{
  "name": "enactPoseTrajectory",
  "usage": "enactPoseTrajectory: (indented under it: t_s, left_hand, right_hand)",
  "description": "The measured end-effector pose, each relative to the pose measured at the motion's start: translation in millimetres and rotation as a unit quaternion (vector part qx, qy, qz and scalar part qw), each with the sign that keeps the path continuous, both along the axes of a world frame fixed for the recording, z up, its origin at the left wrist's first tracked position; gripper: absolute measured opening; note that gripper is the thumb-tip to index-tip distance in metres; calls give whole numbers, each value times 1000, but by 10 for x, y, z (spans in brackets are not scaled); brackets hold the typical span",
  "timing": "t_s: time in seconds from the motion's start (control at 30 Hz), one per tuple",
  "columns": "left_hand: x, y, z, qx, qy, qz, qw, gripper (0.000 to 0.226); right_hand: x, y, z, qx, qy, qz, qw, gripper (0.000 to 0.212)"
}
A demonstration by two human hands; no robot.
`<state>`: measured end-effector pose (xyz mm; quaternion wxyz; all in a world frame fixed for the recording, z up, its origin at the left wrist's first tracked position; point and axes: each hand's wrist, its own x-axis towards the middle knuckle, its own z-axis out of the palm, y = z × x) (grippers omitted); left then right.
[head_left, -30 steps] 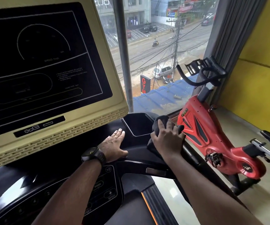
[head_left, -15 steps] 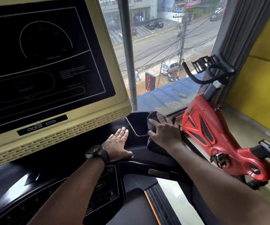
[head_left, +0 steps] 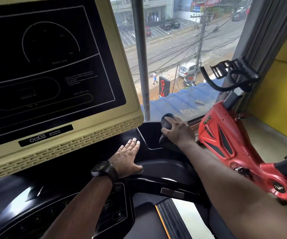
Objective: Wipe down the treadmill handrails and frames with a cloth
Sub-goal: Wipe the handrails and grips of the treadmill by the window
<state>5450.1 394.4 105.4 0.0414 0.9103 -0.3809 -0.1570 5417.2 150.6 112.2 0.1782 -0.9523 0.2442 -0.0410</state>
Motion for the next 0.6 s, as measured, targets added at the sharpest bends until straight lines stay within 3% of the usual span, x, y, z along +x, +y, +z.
enactPoseTrajectory:
  t_s: [0.07,0.13,0.23,0.3,0.4,0.5,0.6]
  left_hand:
    - [9,-5,-12,6,1,-1,1000,103]
    - [15,-14,-34,16,-8,-3,1000,105]
    - [22,-22,-41,24,-12,-5,1000,106]
    - [17,-9,-33,19,-10,-4,1000,105]
    - [14,8,-34,14,-4,-2,1000,104]
    - [16,-9,-21,18,-6,-4,1000,104]
    - [6,-17,2,17,-8,-2,1000,103]
  right_hand:
    - [27,179,-93,-78,17,-22,997,66]
    - [56,256,-105,-124,26,53,991,70]
    - [188,-14,23,-33,41,92,994,69]
    - [208,-126,47,33,35,18,999,66]
    - [6,143,-52,-16,0,-85,996,61]
    - [-140,245,-109,-92,-19,22,995,68]
    - [-71,-84,44,28,10,50,998,70]
